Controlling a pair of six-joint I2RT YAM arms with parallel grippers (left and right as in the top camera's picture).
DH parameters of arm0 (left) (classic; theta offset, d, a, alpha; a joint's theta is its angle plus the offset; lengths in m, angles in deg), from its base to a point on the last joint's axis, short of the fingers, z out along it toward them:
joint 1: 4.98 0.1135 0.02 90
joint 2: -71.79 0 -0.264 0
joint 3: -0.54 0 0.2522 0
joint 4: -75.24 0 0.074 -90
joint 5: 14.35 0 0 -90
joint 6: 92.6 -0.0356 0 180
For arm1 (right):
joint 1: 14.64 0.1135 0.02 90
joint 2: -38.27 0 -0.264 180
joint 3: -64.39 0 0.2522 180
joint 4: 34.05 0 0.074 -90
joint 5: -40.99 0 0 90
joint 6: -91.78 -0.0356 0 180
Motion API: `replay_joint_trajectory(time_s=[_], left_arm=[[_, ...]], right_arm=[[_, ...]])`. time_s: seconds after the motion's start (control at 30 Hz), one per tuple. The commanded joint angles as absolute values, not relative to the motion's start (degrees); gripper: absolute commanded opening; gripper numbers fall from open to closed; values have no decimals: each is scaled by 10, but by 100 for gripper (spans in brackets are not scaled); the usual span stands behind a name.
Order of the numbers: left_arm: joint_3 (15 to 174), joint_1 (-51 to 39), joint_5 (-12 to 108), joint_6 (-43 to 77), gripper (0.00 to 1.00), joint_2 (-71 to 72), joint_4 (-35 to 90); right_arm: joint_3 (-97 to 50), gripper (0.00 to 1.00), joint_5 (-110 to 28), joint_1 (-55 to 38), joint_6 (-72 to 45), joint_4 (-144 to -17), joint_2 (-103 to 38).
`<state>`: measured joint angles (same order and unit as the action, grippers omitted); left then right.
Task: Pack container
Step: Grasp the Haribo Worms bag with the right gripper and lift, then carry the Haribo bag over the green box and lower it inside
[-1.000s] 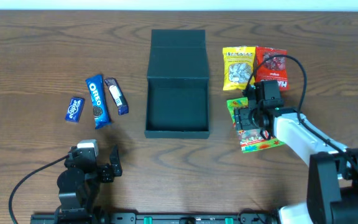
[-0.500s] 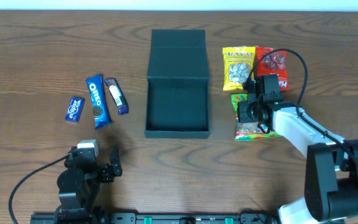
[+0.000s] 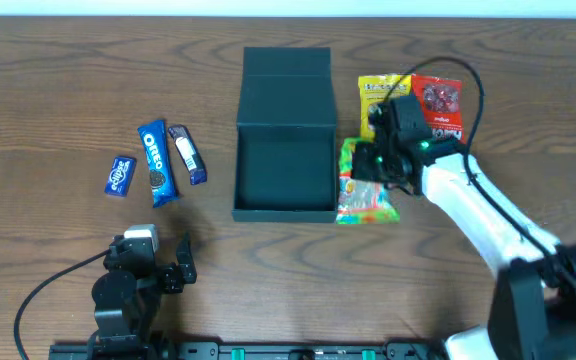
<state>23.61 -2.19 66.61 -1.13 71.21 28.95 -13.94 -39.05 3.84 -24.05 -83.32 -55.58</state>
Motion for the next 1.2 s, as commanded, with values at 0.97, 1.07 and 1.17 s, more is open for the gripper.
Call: replay_joint_trajectory(time_s=[0.97, 1.07, 1.17], left_arm=[[230, -24, 658, -7, 95, 716, 291], [230, -24, 658, -7, 95, 716, 291], [230, -24, 658, -7, 95, 716, 291]], right_arm=[[-308, 1, -358, 185, -426, -891, -631], [-308, 1, -345, 185, -451, -887, -634], [-308, 1, -333, 184, -482, -878, -636]])
